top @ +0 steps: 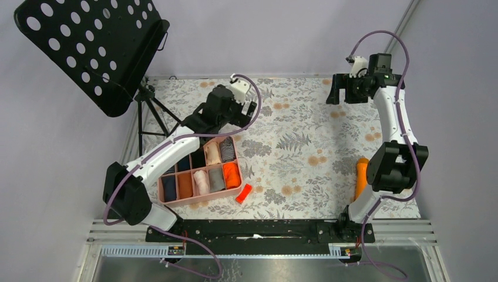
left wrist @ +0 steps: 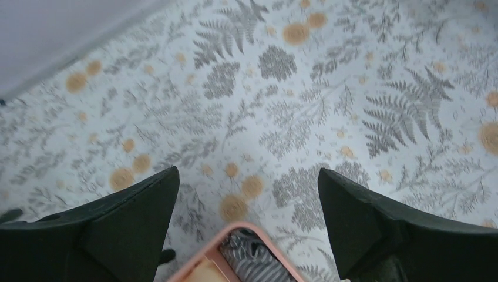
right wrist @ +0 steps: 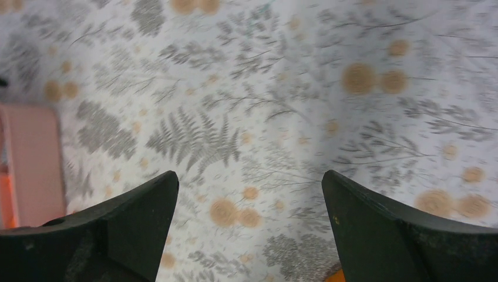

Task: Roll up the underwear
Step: Reset both arms

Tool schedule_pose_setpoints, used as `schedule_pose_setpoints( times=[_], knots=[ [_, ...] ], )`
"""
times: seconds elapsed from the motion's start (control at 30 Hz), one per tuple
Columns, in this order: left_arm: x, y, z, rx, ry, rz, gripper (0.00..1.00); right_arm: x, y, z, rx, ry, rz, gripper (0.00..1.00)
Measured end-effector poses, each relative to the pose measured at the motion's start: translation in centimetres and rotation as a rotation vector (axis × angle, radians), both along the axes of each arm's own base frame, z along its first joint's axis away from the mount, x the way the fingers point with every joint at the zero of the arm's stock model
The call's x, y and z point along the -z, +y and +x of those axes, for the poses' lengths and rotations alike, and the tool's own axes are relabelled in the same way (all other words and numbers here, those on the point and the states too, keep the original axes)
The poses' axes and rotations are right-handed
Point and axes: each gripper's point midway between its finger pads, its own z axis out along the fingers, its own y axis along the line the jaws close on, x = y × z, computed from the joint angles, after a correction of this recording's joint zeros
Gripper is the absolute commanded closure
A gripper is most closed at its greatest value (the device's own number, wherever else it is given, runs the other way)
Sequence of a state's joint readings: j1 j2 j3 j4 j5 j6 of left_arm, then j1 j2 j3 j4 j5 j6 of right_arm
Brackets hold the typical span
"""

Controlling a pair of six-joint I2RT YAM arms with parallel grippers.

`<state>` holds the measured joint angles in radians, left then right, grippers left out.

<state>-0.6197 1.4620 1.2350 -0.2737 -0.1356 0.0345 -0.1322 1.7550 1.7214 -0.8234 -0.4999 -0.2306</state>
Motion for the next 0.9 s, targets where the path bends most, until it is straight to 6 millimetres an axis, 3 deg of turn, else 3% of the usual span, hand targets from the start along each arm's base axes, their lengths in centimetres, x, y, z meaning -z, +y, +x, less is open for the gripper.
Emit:
schedule_pose_setpoints(
  times=[0.1,0.23,0.43,0.5,0.6,0.77,0.83,0.9],
  knots=[
    [-1.8,-0.1,1.1,0.007,-0.073,-0.008,0.01,-0.1,-2.1,1.5,0.108,-0.052,-0.085,0.01],
    [-2.2,-0.5,1.3,0.04,-0.08,-0.033,0.01,-1.0,-3.3,2.5,0.205,-0.172,-0.11,0.0],
    [-4.1,-2.7,0.6,0.158,-0.084,-0.111,0.01,-4.8,-2.4,3.0,0.26,-0.382,-0.094,0.0],
    [-4.4,-3.1,0.5,0.166,-0.087,-0.135,0.01,-5.1,-1.6,3.4,0.246,-0.415,-0.092,0.0],
    [-4.0,-3.3,0.5,0.164,-0.076,-0.145,0.01,-3.9,-0.8,3.1,0.229,-0.396,-0.094,0.0],
    [-3.1,-2.5,1.7,0.101,-0.066,-0.123,0.01,-3.0,-2.3,2.9,0.297,-0.374,-0.16,0.0],
    [-3.7,-1.7,2.8,0.047,-0.071,-0.128,0.01,-3.5,-3.1,2.8,0.333,-0.371,-0.192,0.0],
    [-5.9,-0.6,4.2,-0.013,-0.11,-0.151,0.01,-4.7,-3.6,2.9,0.358,-0.388,-0.211,0.0]
  ],
)
